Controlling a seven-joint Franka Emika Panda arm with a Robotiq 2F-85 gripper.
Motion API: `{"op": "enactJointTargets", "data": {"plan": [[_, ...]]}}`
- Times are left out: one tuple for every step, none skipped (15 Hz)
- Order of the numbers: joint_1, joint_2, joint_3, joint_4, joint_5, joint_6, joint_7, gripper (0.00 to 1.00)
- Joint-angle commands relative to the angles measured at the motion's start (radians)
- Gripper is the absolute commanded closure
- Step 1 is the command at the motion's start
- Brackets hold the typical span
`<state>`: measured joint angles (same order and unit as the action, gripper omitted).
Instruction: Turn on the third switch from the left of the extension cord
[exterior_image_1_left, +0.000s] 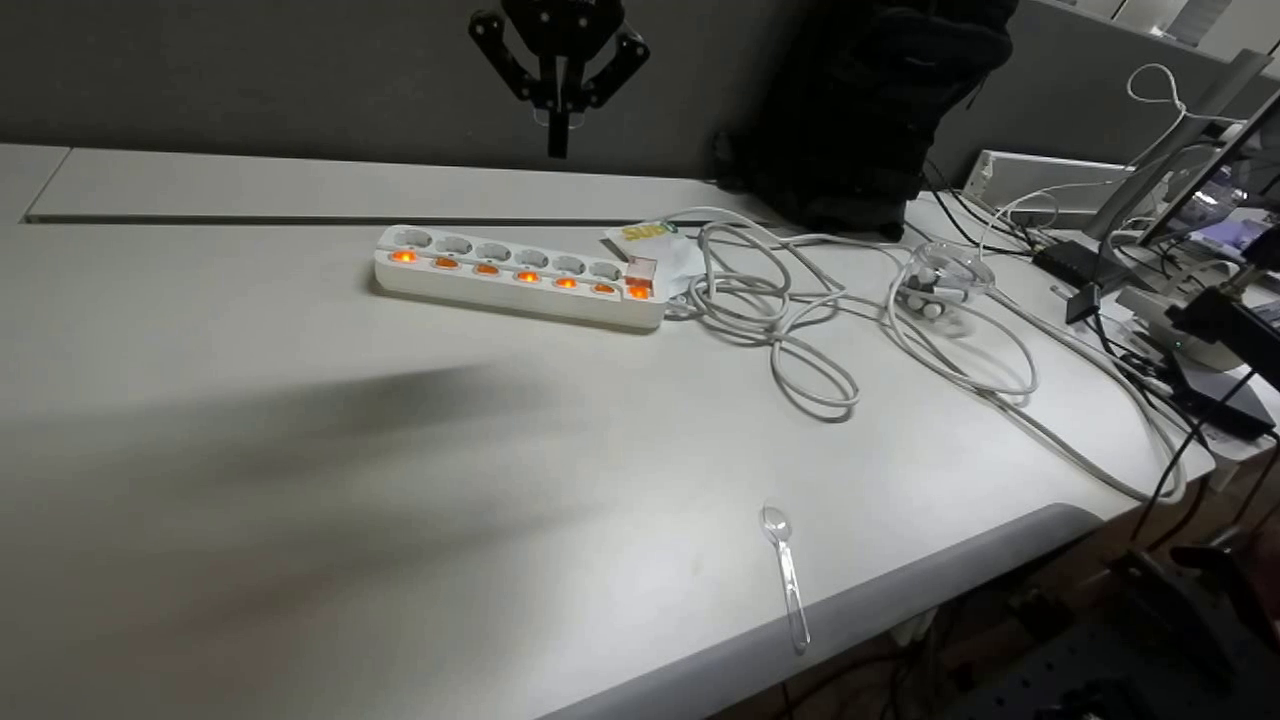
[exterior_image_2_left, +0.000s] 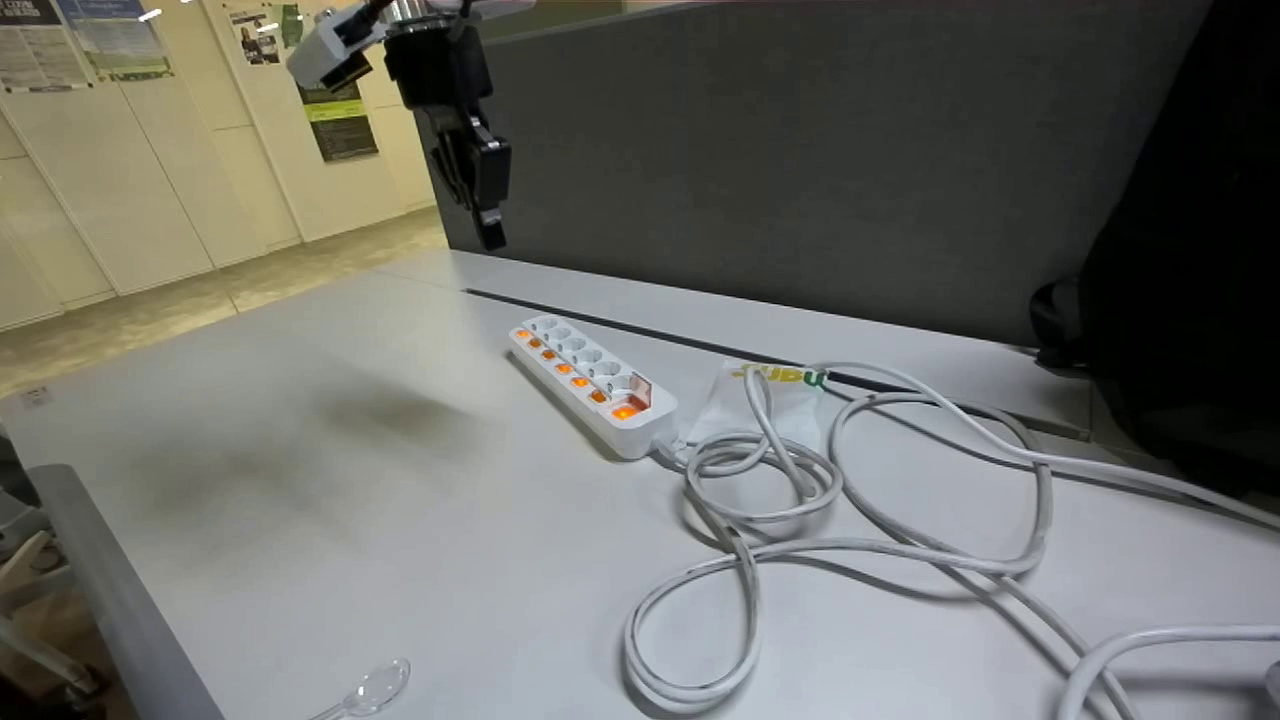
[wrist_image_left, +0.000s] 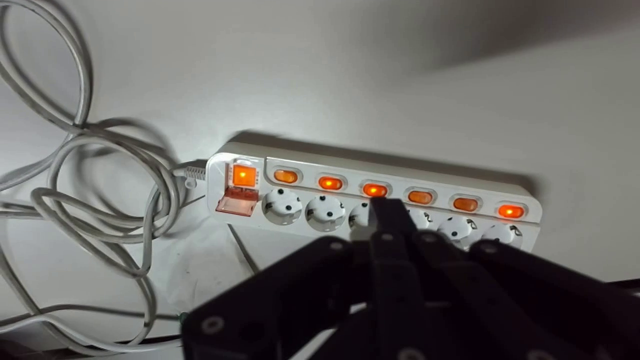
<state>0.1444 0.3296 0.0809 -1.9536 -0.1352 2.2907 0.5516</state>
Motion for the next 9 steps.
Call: {"op": "enactJointTargets", "data": {"plan": [[0.028,0.049,-0.038,0.036,0.004,0.021,0.016,1.00],[0.030,0.065,-0.043,0.049,0.005,0.021,0.011,1.00],[0.033,0.080,-0.050,0.062,0.003,0.017,0.011,1.00],[0.038,0.099,-0.057,0.077,-0.002,0.014,0.010,1.00],[0.041,0.119,-0.063,0.095,-0.003,0.011,0.011,1.00],[0.045,0.138,-0.070,0.110,-0.003,0.012,0.012,1.00],[0.049,0.158,-0.075,0.128,-0.002,0.011,0.013,1.00],[0.053,0.178,-0.080,0.146,-0.001,0.010,0.013,1.00],[0.056,0.202,-0.083,0.168,0.003,0.007,0.010,1.00]]}}
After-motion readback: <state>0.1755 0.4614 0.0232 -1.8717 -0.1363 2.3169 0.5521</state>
